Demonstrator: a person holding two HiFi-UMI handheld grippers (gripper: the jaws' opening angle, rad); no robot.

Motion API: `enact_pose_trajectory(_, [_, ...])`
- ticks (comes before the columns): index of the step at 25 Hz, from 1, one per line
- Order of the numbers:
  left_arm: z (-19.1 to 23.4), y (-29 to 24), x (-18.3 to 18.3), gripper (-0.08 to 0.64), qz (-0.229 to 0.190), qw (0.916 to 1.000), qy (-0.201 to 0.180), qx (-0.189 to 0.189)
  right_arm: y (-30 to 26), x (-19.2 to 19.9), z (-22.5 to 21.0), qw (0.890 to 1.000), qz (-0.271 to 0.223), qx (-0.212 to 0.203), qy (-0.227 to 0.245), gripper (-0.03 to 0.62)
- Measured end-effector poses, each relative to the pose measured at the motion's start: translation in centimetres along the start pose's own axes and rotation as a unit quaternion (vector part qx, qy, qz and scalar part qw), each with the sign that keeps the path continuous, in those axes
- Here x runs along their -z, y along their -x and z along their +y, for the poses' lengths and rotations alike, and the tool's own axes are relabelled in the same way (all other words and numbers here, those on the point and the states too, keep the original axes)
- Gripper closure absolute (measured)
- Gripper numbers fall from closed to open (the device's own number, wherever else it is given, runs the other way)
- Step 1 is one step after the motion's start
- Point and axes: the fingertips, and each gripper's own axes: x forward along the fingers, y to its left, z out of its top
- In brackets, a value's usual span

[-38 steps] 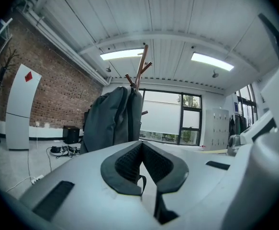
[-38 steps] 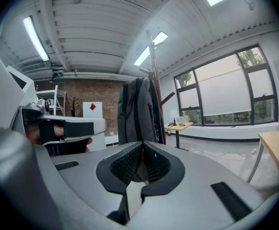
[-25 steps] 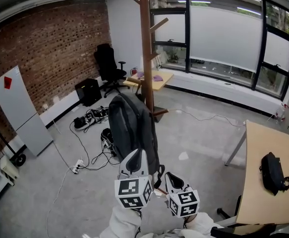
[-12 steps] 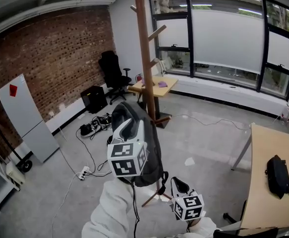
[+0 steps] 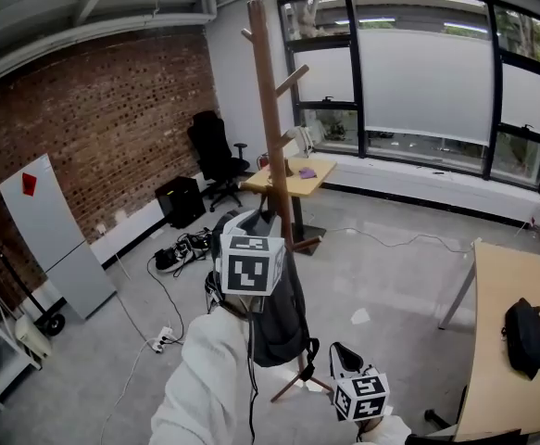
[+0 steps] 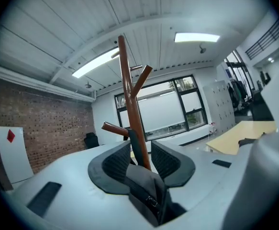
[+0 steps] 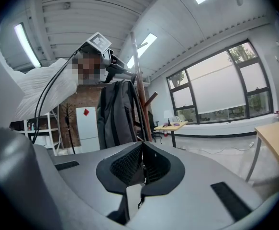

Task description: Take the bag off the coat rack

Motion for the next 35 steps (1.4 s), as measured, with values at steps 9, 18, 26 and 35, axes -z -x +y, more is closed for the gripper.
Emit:
enact_pose_trajectory(9, [-0.3,-4.0,1.2,0.44,0.105,0.992,-0.068,0.016,-0.3,-0.7,-1.3,1.0,-0.007,0.007,0.001,0.578])
enact_pose_trajectory(18, [0.5,-6.2,2.4,0.437,0.161,0.9819,-0.101,0.004,-0.4,-0.1,-3.3,1.0,-0.001,0.021,-0.01,0.578])
enact_pose_trajectory(26, [0.6,-6.5,1.9,0.46,0.151,0.984,-0.092,0.014,-1.0,-0.4,-2.8,1.0,-0.005,0.008,-0.006,0.578])
enact_pose_trajectory(35, [0.9,-5.9,2.5,0.507,0.122,0.9916,-0.033,0.03,-1.9,-0.6,-1.4,1.0,-0.003,-0.007,0.001,0.578])
